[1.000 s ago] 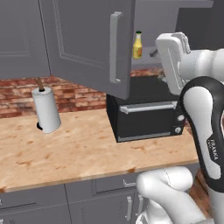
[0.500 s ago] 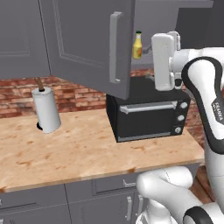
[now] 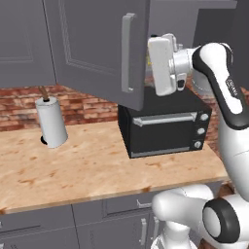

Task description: Move the mustard and shaker from the cabinet to the dining counter.

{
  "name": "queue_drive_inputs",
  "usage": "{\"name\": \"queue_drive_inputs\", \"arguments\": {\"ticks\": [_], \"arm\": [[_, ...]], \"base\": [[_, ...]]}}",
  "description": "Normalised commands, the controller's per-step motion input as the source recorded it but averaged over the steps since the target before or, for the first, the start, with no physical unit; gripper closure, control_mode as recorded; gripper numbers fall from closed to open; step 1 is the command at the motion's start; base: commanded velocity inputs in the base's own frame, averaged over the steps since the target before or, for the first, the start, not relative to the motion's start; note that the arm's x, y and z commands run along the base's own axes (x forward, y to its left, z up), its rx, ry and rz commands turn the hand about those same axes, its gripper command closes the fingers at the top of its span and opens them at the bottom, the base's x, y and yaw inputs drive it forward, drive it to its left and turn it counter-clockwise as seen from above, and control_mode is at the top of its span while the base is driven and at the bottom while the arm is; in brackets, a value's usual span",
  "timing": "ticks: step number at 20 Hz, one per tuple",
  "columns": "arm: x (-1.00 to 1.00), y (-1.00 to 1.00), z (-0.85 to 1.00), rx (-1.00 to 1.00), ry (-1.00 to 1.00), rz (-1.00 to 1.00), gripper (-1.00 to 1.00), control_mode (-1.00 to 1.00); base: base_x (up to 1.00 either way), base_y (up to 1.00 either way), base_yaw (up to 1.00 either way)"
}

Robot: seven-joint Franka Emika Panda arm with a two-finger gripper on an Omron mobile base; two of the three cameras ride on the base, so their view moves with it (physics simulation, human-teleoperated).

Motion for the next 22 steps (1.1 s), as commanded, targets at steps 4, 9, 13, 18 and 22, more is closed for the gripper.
{"name": "queue_drive_inputs", "arguments": {"ticks": [4, 9, 13, 18, 22], "arm": [[0.25, 0.4, 0.0, -0.07, -0.11, 0.25, -1.0, -1.0], [-0.12, 0.71, -0.04, -0.15, -0.24, 0.19, -1.0, -1.0], [-0.34, 0.87, -0.1, -0.19, -0.29, 0.11, -1.0, -1.0], [-0.3, 0.85, -0.1, -0.12, -0.32, 0.01, -1.0, -1.0], [-0.14, 0.69, -0.06, -0.09, -0.43, -0.12, -1.0, -1.0]], "base": [[0.0, 0.0, 0.0], [0.0, 0.0, 0.0], [0.0, 0.0, 0.0], [0.0, 0.0, 0.0], [0.0, 0.0, 0.0]]}}
